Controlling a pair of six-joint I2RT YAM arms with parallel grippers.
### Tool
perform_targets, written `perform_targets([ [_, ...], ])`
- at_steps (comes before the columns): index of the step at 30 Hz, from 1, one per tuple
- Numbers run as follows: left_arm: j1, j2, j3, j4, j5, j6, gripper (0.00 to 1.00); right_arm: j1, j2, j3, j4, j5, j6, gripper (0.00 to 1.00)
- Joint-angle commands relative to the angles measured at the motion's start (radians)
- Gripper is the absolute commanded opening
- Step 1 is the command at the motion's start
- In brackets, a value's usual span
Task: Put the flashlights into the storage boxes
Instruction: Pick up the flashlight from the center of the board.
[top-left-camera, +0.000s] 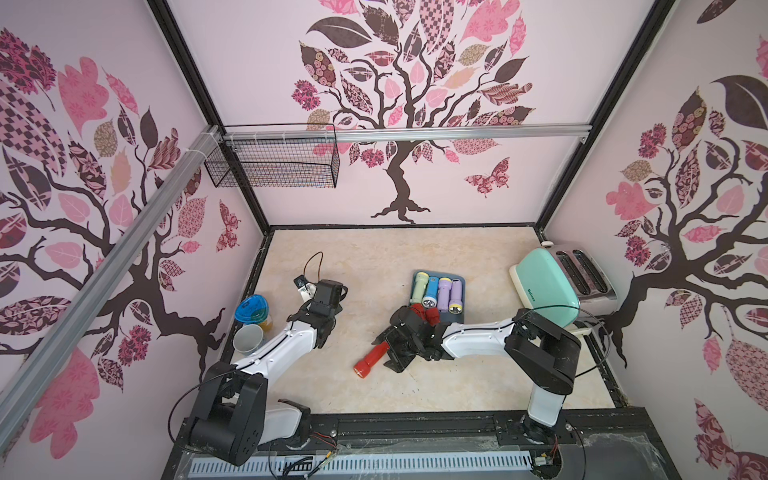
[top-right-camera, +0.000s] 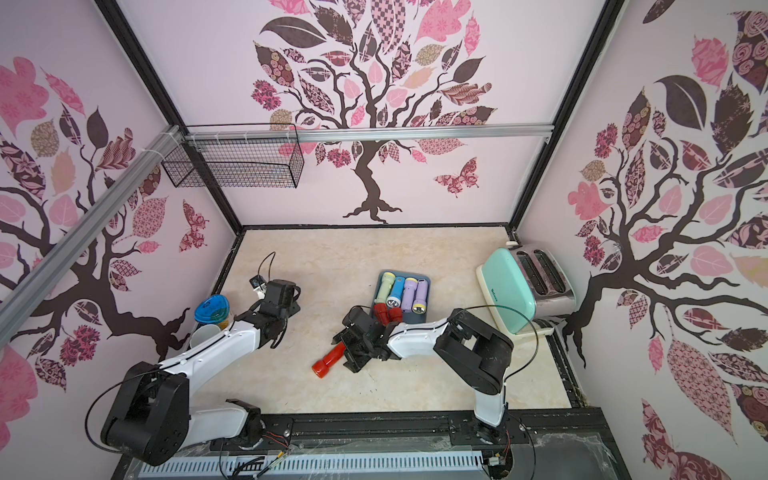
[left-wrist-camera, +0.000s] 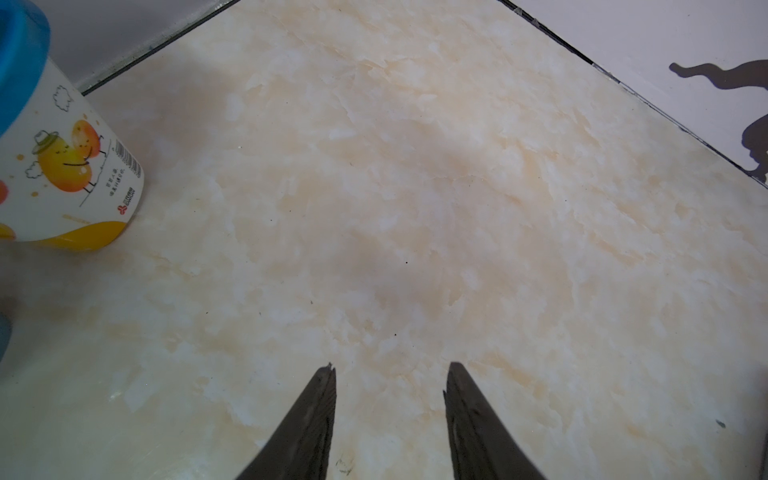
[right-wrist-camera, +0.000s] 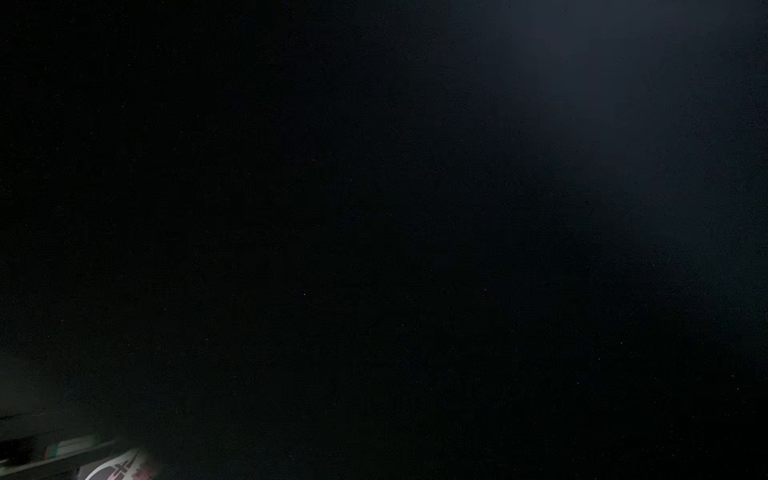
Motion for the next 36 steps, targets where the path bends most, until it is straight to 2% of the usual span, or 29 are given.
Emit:
perform_targets([
  [1,0.005,-0.010,-0.022,0.002,-0.002,-0.010,0.46,0.016,-0.007,-0.002,-0.091,0.002,0.003,0.76],
  [6,0.005,-0.006,-0.019,-0.003,-0.003,-0.009,0.46,-0.001,-0.119,-0.084,-0.132,0.135,-0.030,0.75],
  [13,0.005,-0.023,-0.025,-0.005,-0.013,-0.004,0.46,-0.003,-0.165,0.108,-0.357,0.249,-0.252,0.78],
  [20,0.005,-0.039,-0.034,-0.022,-0.064,-0.025,0.46,0.033,-0.140,0.126,-0.327,0.214,-0.201,0.78],
  [25,0.007,-0.059,-0.049,-0.105,-0.222,-0.147,0.46,0.058,-0.074,0.150,-0.312,0.156,-0.195,0.79],
  [32,0.010,-0.070,-0.056,-0.092,-0.215,-0.141,0.46,0.099,-0.019,0.205,-0.329,0.156,-0.173,0.78],
  [35,0.010,-0.069,-0.055,-0.096,-0.223,-0.145,0.46,0.109,0.011,0.231,-0.341,0.149,-0.173,0.74],
  [36,0.010,-0.067,-0.054,-0.102,-0.229,-0.155,0.46,0.110,0.021,0.232,-0.338,0.147,-0.174,0.70],
])
